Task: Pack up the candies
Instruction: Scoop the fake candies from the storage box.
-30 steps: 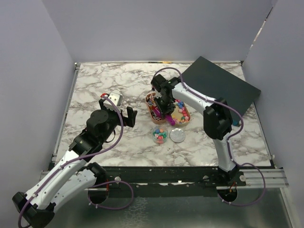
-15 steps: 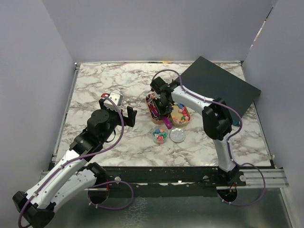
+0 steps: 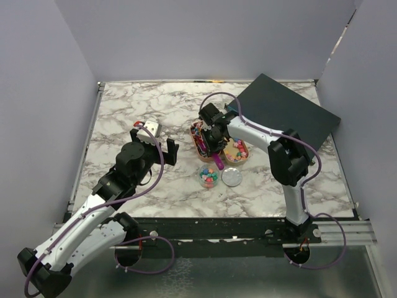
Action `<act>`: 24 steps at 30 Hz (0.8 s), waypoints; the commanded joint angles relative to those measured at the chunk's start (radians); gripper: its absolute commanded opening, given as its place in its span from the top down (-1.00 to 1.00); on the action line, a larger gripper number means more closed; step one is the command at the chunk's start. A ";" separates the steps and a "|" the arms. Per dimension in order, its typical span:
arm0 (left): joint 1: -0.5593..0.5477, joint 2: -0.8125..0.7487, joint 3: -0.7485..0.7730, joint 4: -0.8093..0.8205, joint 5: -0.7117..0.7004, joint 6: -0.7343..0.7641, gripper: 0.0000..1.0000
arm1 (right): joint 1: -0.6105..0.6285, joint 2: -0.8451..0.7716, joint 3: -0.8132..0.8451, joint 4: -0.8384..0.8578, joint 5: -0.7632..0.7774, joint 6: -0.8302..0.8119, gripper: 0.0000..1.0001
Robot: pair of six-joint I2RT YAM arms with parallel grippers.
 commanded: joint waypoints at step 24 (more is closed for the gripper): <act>-0.004 0.046 -0.010 -0.001 -0.050 0.018 -0.98 | -0.002 -0.223 -0.162 0.028 0.082 -0.020 0.99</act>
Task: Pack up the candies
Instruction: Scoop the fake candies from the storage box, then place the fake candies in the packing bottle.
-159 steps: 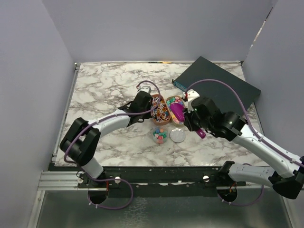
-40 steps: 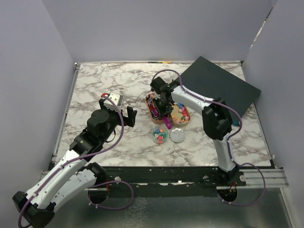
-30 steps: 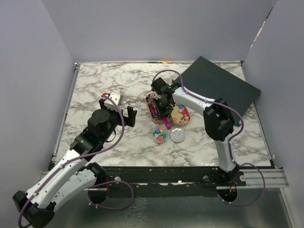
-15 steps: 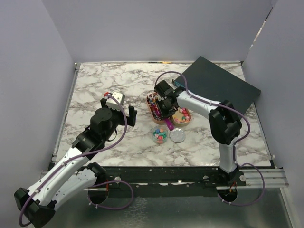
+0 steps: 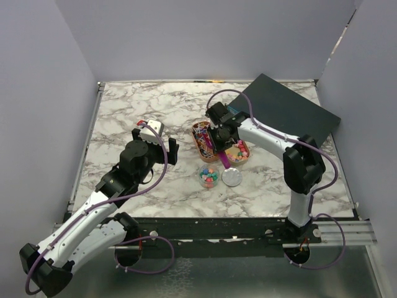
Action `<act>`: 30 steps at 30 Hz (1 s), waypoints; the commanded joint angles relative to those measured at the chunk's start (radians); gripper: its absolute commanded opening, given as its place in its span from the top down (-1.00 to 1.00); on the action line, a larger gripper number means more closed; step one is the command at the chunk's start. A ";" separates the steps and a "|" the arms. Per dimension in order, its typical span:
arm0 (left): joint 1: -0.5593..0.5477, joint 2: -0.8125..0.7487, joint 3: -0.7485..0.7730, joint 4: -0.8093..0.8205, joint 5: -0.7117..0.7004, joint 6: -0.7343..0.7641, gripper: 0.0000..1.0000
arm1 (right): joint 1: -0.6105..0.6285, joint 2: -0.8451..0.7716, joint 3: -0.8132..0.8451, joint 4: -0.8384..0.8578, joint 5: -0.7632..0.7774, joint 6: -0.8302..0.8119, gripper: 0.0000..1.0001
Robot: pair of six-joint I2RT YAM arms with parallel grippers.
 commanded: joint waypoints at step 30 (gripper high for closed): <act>-0.004 -0.010 -0.012 -0.007 -0.047 0.007 -0.98 | 0.000 -0.524 -0.357 -0.009 -0.083 -0.380 0.99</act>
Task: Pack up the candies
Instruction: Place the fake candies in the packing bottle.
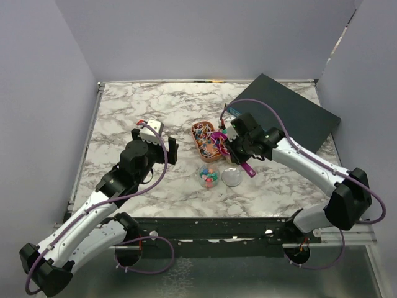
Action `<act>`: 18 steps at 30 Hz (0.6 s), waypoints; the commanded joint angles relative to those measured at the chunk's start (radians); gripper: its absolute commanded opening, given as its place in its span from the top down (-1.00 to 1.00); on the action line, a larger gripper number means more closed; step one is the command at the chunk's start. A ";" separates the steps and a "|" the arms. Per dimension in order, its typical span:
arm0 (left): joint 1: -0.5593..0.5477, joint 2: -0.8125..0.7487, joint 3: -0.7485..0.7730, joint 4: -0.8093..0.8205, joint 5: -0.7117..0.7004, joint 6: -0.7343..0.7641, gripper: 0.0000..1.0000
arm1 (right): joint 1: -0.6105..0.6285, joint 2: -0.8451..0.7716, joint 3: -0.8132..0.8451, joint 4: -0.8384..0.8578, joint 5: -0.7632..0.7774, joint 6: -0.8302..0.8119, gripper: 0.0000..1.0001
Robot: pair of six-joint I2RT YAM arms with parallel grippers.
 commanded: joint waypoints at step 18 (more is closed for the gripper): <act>-0.004 -0.047 -0.013 -0.007 -0.029 0.001 -0.98 | 0.085 -0.170 -0.045 -0.273 -0.141 -0.417 0.99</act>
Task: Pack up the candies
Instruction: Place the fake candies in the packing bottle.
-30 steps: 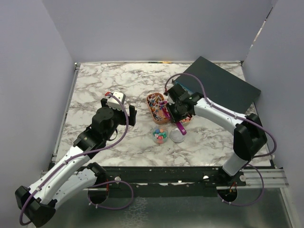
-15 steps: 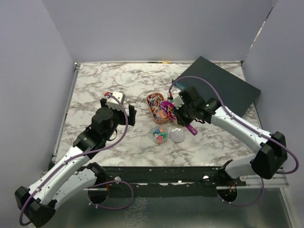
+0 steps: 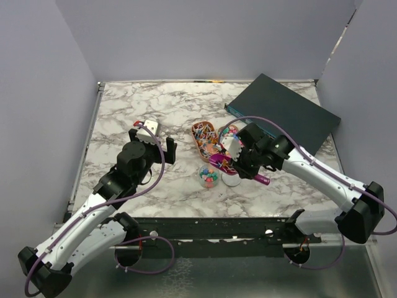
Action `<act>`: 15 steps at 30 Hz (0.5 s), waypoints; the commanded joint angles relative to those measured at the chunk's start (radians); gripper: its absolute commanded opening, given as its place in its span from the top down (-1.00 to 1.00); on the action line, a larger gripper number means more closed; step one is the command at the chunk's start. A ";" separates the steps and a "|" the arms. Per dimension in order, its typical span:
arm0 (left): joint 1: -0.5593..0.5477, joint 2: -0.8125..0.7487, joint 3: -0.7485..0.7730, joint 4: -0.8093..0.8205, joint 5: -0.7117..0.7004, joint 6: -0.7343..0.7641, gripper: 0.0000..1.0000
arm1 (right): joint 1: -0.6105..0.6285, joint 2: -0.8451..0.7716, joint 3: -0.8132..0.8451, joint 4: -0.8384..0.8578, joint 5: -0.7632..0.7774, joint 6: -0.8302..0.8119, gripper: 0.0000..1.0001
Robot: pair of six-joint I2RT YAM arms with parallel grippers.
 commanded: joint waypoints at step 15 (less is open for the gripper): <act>-0.004 -0.056 -0.013 -0.010 -0.017 -0.004 -0.98 | 0.155 0.183 0.137 -0.231 0.180 -0.051 0.99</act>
